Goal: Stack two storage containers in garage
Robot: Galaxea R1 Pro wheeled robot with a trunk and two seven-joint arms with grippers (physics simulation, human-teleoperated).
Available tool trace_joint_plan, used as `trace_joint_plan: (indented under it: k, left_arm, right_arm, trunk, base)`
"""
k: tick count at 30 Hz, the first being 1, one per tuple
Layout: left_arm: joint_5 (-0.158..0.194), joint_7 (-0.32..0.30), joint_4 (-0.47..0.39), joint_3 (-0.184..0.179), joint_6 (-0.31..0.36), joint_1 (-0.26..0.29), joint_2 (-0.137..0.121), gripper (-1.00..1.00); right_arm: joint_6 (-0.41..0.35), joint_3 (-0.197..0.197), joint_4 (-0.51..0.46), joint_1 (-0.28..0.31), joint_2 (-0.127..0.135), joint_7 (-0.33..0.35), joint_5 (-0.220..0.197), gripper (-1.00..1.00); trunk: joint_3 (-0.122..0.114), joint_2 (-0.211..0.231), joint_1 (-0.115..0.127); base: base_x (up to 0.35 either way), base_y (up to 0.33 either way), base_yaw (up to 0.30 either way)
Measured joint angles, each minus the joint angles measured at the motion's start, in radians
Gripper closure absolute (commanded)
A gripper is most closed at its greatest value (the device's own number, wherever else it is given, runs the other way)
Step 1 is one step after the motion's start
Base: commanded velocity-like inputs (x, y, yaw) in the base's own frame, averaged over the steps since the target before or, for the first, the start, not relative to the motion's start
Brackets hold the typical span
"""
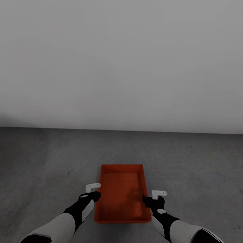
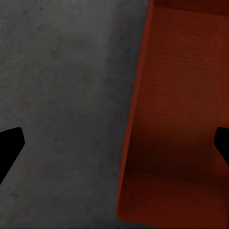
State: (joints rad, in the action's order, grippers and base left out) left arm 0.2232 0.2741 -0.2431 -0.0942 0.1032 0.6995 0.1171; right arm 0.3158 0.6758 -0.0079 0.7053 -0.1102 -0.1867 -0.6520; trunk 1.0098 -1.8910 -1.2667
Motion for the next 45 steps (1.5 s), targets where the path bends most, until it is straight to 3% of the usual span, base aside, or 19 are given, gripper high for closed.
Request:
trace_joint_plan:
  k: [45]
  left_arm:
    - [0.000,0.000,0.000,-0.001,0.000,0.000,0.000,-1.00]
  right_arm:
    - [0.000,0.000,0.000,0.000,-0.001,0.000,0.000,-1.00]
  trunk:
    - [-0.141,0.315,0.173]
  base:
    - [0.000,0.000,0.000]
